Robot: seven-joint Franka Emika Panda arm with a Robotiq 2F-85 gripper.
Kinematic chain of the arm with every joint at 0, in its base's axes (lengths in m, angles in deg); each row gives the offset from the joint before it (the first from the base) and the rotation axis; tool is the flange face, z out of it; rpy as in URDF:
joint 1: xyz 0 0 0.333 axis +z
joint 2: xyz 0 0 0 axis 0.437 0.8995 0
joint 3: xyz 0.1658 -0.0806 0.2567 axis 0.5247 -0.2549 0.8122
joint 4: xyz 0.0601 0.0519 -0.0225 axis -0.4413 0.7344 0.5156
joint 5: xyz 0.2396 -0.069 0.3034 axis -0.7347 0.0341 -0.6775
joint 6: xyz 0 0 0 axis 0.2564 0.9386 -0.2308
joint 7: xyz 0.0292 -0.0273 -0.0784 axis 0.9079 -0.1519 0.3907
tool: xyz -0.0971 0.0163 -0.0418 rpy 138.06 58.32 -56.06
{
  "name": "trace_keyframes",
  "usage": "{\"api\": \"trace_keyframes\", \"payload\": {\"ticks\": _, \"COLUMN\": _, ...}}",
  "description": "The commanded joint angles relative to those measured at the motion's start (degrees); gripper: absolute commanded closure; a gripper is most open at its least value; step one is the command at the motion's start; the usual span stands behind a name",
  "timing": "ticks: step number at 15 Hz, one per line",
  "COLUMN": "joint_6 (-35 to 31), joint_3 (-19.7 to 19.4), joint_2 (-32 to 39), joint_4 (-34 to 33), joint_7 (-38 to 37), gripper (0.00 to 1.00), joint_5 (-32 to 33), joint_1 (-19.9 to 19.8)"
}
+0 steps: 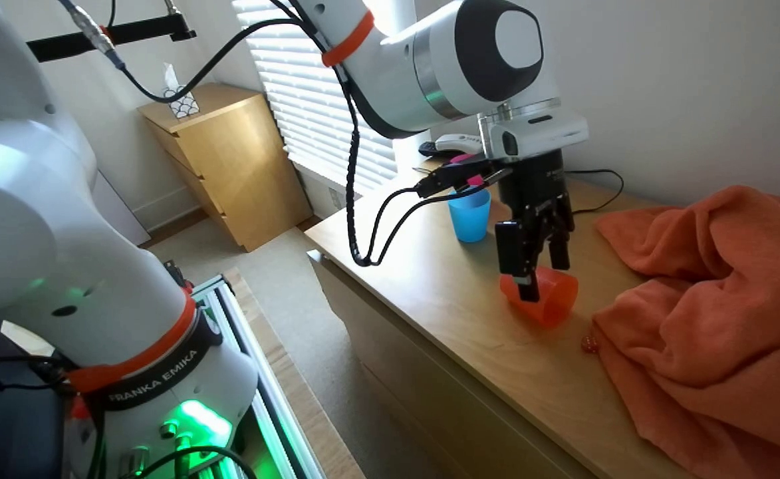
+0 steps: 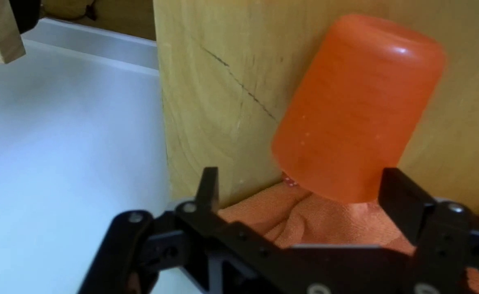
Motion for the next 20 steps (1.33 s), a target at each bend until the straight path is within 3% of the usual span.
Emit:
{"api": "trace_keyframes", "payload": {"ticks": 1, "joint_6": 0.00, "joint_3": 0.09, "joint_2": -3.26, "joint_4": 1.90, "joint_7": 1.96, "gripper": 0.00, "joint_5": -2.82, "joint_1": -2.51}}
{"api": "trace_keyframes", "payload": {"ticks": 5, "joint_6": 0.38, "joint_3": -0.45, "joint_2": -4.04, "joint_4": 1.52, "joint_7": 7.45, "gripper": 0.00, "joint_5": -10.98, "joint_1": -5.75}}
{"api": "trace_keyframes", "payload": {"ticks": 12, "joint_6": 0.48, "joint_3": 0.45, "joint_2": -1.78, "joint_4": -0.82, "joint_7": 27.31, "gripper": 0.00, "joint_5": -40.84, "joint_1": -10.14}}
{"api": "trace_keyframes", "payload": {"ticks": 14, "joint_6": 0.86, "joint_3": 0.36, "joint_2": -1.21, "joint_4": -2.05, "joint_7": 32.85, "gripper": 0.00, "joint_5": -46.87, "joint_1": -10.66}}
{"api": "trace_keyframes", "payload": {"ticks": 17, "joint_6": 2.04, "joint_3": 0.06, "joint_2": 0.22, "joint_4": -5.02, "joint_7": 38.31, "gripper": 0.00, "joint_5": -51.65, "joint_1": -11.01}}
{"api": "trace_keyframes", "payload": {"ticks": 20, "joint_6": 0.97, "joint_3": -0.74, "joint_2": -0.31, "joint_4": -4.75, "joint_7": 36.32, "gripper": 0.00, "joint_5": -49.96, "joint_1": -9.98}}
